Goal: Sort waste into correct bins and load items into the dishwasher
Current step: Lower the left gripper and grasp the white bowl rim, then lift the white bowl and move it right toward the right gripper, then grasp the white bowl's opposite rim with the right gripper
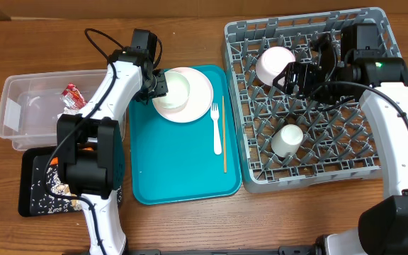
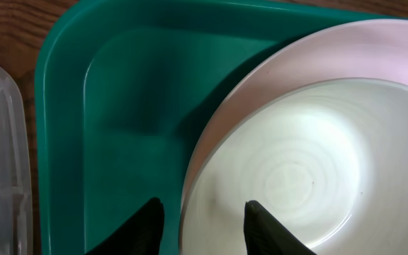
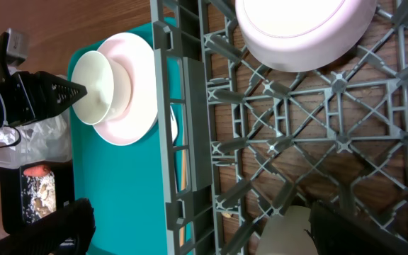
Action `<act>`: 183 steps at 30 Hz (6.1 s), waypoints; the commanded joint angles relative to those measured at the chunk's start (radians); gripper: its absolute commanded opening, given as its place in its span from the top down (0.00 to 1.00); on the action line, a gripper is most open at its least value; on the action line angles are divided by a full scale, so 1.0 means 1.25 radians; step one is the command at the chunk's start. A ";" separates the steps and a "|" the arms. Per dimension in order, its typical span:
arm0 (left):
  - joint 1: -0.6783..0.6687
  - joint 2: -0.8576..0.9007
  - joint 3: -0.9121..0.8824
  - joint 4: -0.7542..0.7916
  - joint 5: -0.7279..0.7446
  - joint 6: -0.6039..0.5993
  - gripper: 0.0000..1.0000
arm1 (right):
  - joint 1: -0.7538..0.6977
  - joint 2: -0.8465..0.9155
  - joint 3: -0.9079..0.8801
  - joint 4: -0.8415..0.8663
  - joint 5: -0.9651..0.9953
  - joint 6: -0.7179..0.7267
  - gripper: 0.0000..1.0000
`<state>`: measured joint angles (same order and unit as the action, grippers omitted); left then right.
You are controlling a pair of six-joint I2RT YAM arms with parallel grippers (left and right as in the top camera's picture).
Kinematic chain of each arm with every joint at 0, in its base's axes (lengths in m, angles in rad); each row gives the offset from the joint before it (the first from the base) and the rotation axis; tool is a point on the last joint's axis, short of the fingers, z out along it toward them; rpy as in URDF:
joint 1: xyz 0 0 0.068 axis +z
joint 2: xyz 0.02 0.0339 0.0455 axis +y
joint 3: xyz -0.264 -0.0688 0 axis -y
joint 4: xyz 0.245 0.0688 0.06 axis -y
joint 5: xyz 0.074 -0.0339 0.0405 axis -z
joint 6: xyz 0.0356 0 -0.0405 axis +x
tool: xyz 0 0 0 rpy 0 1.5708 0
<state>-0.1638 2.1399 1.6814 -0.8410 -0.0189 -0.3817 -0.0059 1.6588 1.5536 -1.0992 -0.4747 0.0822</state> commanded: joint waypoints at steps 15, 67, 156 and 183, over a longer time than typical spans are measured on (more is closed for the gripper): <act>-0.006 0.012 -0.009 0.000 0.040 0.081 0.64 | -0.002 -0.002 0.004 0.004 -0.010 0.000 0.00; -0.005 0.012 -0.021 0.003 0.037 0.084 0.75 | -0.002 -0.002 0.004 0.004 -0.010 0.000 0.00; -0.278 -0.237 0.093 -0.276 0.049 -0.041 0.96 | 0.302 -0.001 -0.055 -0.027 0.132 0.022 0.46; -0.278 -0.237 0.093 -0.273 0.051 -0.033 0.96 | 0.302 0.053 -0.066 0.080 0.134 0.042 0.83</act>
<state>-0.5102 1.8534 1.7802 -1.1854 0.0402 -0.4198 0.3672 1.7119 1.4738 -1.0058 -0.3096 0.1265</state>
